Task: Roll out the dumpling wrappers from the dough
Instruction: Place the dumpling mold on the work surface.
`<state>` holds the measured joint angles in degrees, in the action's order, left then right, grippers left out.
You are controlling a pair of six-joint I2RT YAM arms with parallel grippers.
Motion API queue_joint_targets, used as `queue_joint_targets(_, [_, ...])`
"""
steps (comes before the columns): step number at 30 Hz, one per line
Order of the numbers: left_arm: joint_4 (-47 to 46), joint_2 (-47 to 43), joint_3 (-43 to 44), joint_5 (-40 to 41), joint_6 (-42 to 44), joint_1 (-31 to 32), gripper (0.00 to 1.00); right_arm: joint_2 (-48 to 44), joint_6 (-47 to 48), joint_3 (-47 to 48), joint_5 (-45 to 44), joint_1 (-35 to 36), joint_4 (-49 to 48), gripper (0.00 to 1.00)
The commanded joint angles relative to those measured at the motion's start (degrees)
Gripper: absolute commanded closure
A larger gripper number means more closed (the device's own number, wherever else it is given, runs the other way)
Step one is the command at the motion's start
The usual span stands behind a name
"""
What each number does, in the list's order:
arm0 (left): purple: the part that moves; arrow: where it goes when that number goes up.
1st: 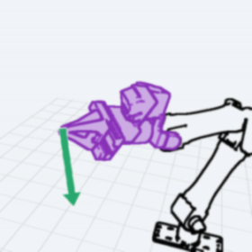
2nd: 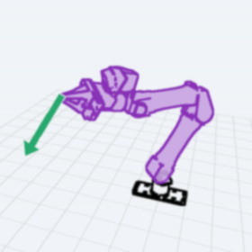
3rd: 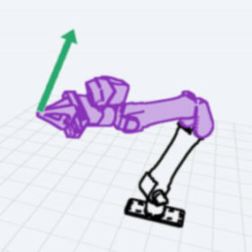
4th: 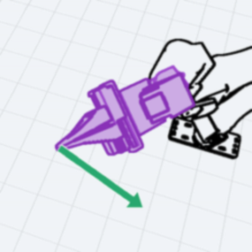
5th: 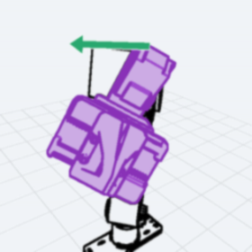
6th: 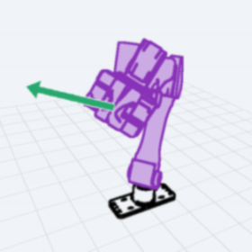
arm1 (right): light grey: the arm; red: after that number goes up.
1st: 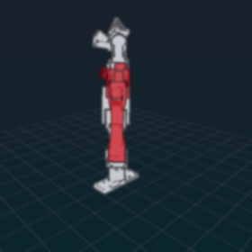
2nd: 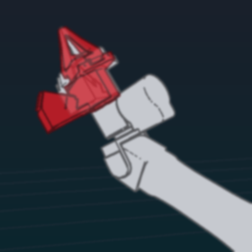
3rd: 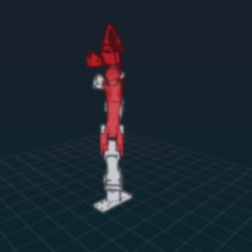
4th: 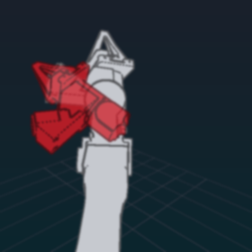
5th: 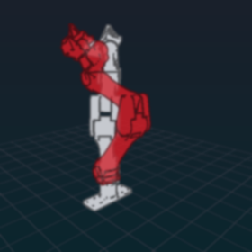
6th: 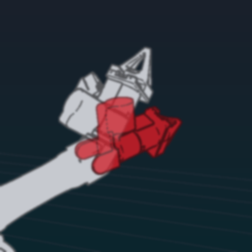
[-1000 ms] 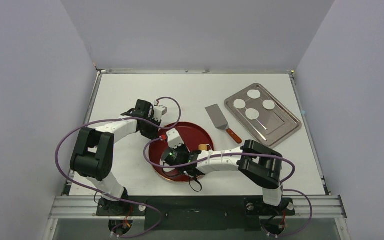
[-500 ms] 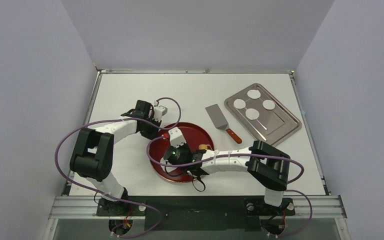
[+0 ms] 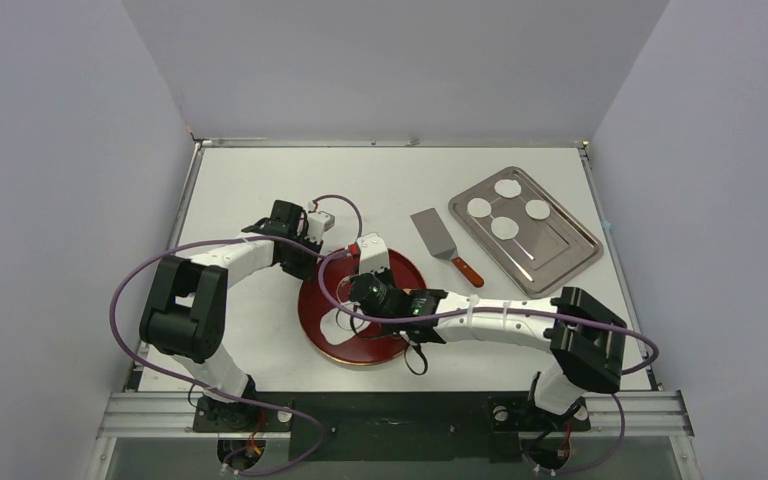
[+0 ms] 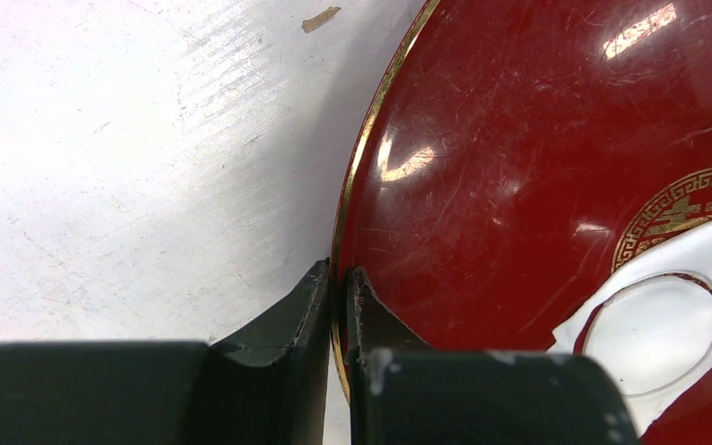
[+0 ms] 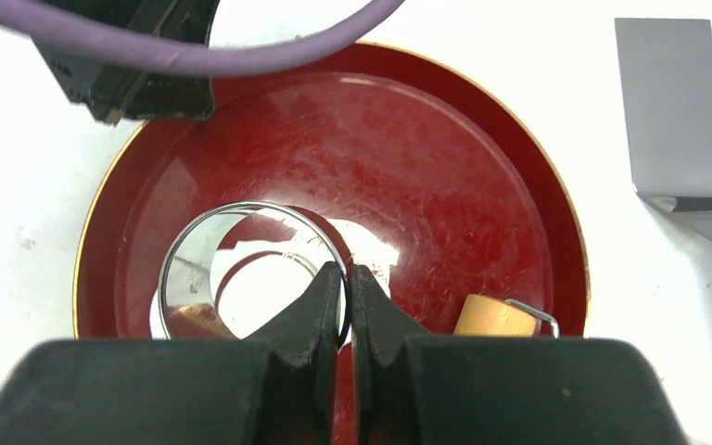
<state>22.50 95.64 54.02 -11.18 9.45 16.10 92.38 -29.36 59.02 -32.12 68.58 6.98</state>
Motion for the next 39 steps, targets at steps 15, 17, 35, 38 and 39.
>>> queue_joint_targets(15, [-2.4, -2.6, -0.7, 0.7, 1.9, 0.2, 1.00, 8.4, -1.9, 5.7, 2.2, -9.5, -5.8, 1.00])
queue_joint_targets(17, [-2.5, -2.6, -0.7, 0.3, 1.9, 0.2, 1.00, 10.4, -2.1, 6.8, 2.6, -10.2, -6.3, 1.00])
queue_joint_targets(35, [-2.1, -2.4, -0.5, -1.3, 2.0, 0.2, 1.00, 21.9, -4.9, 11.8, 11.4, -15.3, -12.4, 1.00])
queue_joint_targets(38, [-2.1, -2.7, -0.5, -1.4, 2.1, 0.2, 1.00, 21.0, -4.4, 11.5, 13.8, -15.4, -13.1, 0.75])
queue_joint_targets(39, [-2.2, -2.7, -0.4, -1.5, 2.1, 0.2, 1.00, 20.6, -4.2, 11.4, 14.0, -15.3, -13.0, 0.69])
